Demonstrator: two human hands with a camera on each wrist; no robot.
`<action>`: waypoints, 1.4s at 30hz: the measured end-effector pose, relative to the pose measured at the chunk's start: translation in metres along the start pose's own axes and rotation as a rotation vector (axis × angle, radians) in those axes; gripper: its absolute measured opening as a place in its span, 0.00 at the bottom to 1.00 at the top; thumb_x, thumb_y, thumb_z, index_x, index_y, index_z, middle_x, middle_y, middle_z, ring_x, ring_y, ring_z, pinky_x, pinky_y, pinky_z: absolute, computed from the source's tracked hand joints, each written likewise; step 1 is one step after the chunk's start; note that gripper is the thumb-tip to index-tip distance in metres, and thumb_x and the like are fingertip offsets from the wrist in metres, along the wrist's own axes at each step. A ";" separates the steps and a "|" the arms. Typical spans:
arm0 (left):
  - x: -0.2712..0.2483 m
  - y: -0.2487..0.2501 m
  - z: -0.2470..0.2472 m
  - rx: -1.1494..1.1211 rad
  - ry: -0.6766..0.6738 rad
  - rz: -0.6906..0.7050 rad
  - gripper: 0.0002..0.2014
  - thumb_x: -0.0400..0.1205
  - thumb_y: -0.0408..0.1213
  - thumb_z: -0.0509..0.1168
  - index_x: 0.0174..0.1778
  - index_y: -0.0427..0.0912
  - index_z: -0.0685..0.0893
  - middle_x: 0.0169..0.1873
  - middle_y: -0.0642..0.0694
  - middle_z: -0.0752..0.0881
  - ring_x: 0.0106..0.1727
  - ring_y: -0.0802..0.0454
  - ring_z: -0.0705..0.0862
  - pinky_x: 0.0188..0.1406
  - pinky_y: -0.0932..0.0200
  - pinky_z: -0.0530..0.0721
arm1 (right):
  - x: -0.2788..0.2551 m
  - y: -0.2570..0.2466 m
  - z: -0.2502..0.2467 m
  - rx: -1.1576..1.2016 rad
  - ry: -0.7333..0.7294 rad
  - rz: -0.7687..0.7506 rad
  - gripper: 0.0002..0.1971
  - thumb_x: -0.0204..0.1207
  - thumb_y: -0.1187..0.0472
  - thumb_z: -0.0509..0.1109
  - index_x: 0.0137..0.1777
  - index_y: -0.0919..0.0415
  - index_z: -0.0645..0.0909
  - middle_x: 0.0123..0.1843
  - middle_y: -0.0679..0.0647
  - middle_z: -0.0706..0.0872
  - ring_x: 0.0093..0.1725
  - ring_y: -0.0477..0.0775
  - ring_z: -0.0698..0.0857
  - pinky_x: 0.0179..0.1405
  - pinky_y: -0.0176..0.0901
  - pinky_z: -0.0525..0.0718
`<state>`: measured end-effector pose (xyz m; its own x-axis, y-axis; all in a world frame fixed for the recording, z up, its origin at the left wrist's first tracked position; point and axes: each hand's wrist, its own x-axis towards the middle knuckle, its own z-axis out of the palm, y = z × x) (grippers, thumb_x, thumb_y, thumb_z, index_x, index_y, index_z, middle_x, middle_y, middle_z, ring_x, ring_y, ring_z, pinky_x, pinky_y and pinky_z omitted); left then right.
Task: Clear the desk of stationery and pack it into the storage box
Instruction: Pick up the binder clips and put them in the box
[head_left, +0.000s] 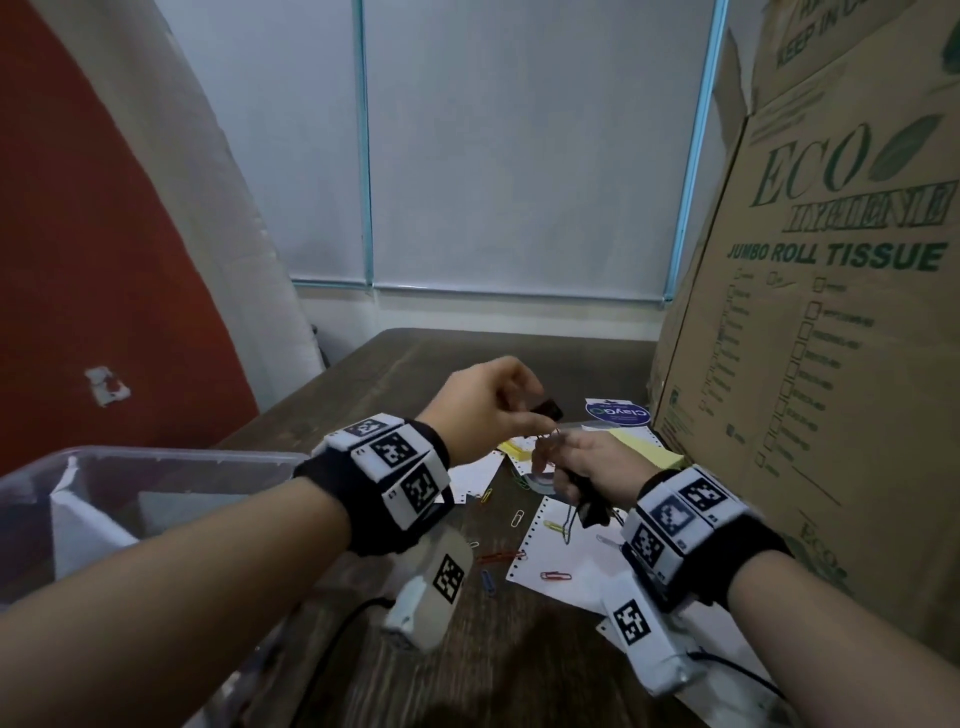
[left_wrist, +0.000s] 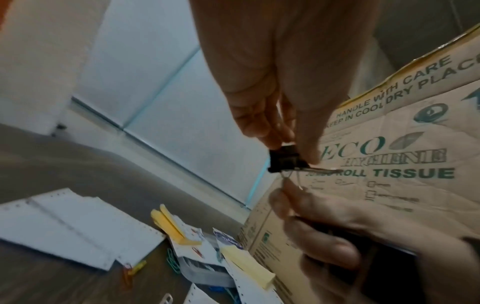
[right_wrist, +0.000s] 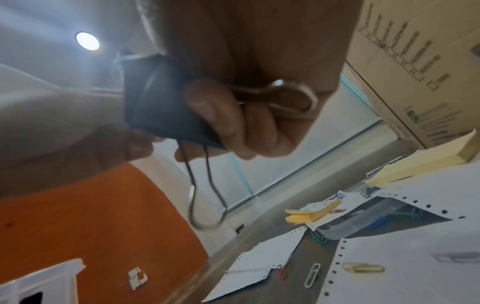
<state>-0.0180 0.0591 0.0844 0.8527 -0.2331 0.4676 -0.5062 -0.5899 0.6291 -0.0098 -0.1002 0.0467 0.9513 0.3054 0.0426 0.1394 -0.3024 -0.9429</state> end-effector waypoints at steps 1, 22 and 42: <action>0.002 -0.002 -0.001 -0.016 -0.027 -0.031 0.14 0.71 0.43 0.77 0.48 0.50 0.81 0.35 0.56 0.79 0.35 0.59 0.78 0.43 0.62 0.79 | 0.000 0.000 0.000 -0.002 -0.032 -0.011 0.12 0.83 0.60 0.59 0.39 0.60 0.77 0.13 0.48 0.74 0.12 0.41 0.71 0.17 0.30 0.70; 0.007 0.001 0.000 -0.236 0.022 -0.200 0.15 0.85 0.45 0.60 0.39 0.40 0.84 0.29 0.47 0.84 0.31 0.51 0.81 0.38 0.60 0.83 | -0.004 -0.010 -0.005 0.012 -0.020 -0.138 0.12 0.82 0.57 0.60 0.40 0.56 0.82 0.40 0.50 0.86 0.33 0.32 0.84 0.37 0.26 0.76; -0.010 0.015 0.006 0.293 -0.259 -0.136 0.15 0.75 0.43 0.72 0.26 0.39 0.81 0.21 0.46 0.78 0.26 0.51 0.77 0.28 0.62 0.74 | 0.008 0.001 0.016 -0.484 0.343 -0.104 0.13 0.82 0.56 0.58 0.35 0.58 0.74 0.33 0.58 0.79 0.31 0.60 0.78 0.32 0.52 0.80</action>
<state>-0.0337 0.0475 0.0853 0.9324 -0.3029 0.1970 -0.3606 -0.8150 0.4537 -0.0062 -0.0837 0.0407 0.9493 0.0711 0.3063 0.2691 -0.6877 -0.6743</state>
